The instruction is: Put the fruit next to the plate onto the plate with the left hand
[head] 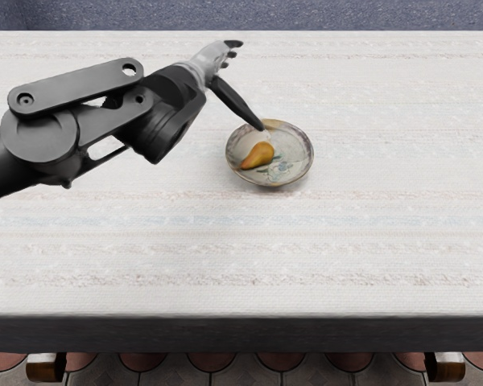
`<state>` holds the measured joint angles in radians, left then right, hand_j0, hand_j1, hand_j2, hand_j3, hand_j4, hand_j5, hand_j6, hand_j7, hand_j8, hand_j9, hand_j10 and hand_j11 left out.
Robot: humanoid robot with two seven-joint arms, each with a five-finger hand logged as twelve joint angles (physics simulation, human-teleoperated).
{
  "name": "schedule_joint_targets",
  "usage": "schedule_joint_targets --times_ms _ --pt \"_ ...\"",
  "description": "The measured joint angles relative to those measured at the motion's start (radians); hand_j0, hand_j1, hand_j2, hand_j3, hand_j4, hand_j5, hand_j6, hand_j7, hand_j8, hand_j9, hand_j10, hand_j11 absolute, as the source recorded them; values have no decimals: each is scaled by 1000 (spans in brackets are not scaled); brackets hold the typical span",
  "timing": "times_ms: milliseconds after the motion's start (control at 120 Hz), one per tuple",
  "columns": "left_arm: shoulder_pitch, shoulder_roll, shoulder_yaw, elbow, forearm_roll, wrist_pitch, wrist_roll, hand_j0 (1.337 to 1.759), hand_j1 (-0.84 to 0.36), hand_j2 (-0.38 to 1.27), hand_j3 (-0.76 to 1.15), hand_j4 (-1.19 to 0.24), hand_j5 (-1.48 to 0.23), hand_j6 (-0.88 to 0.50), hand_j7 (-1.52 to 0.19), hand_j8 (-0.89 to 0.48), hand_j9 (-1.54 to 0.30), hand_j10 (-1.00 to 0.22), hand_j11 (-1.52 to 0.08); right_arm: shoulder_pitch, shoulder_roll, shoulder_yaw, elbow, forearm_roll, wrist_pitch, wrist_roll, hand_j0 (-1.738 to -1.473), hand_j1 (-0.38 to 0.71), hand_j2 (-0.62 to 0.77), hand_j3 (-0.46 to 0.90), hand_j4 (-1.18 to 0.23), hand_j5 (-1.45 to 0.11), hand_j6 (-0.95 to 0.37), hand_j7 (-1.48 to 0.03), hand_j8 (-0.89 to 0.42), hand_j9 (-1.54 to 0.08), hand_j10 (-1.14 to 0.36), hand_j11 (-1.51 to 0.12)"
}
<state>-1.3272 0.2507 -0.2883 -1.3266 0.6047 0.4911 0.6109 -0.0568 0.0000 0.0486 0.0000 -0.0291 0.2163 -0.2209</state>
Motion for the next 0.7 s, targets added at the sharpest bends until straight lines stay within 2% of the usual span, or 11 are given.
schedule_joint_targets --times_ms 133,233,300,425,517,617,700 --pt "86 40 -20 -189 -81 -8 0 1658 308 19 0 -37 -49 -38 -49 -33 -49 -36 -49 0 0 0 0 0 0 0 -1658 -349 0 0 0 0 0 0 0 0 0 0" --pt "175 44 -74 -267 -136 -31 0 1658 313 13 0 -32 -42 -32 -42 -30 -42 -31 -42 0 0 0 0 0 0 0 -1658 -349 0 0 0 0 0 0 0 0 0 0" --pt "212 108 -131 -297 -169 -79 0 1658 316 11 0 -29 -38 -30 -38 -28 -38 -29 -38 0 0 0 0 0 0 0 -1658 -349 0 0 0 0 0 0 0 0 0 0" --pt "225 257 -208 -333 -314 -219 0 1658 320 8 0 -25 -33 -25 -33 -24 -33 -25 -33 0 0 -1 0 0 0 0 -1658 -349 0 0 0 0 0 0 0 0 0 0" --pt "227 373 -246 -343 -485 -387 0 1658 322 6 0 -23 -30 -23 -30 -22 -30 -23 -30 0 0 -2 0 -1 0 0 -1658 -349 0 0 0 0 0 0 0 0 0 0" --pt "276 526 -262 -341 -704 -627 0 1658 323 5 0 -21 -29 -21 -29 -21 -29 -21 -29 0 0 -1 0 -1 0 0 -1658 -349 0 0 0 0 0 0 0 0 0 0" --pt "313 594 -260 -338 -860 -789 0 1658 323 5 0 -20 -28 -20 -28 -20 -28 -21 -28 0 0 -1 0 -1 0 0 -1658 -349 0 0 0 0 0 0 0 0 0 0"
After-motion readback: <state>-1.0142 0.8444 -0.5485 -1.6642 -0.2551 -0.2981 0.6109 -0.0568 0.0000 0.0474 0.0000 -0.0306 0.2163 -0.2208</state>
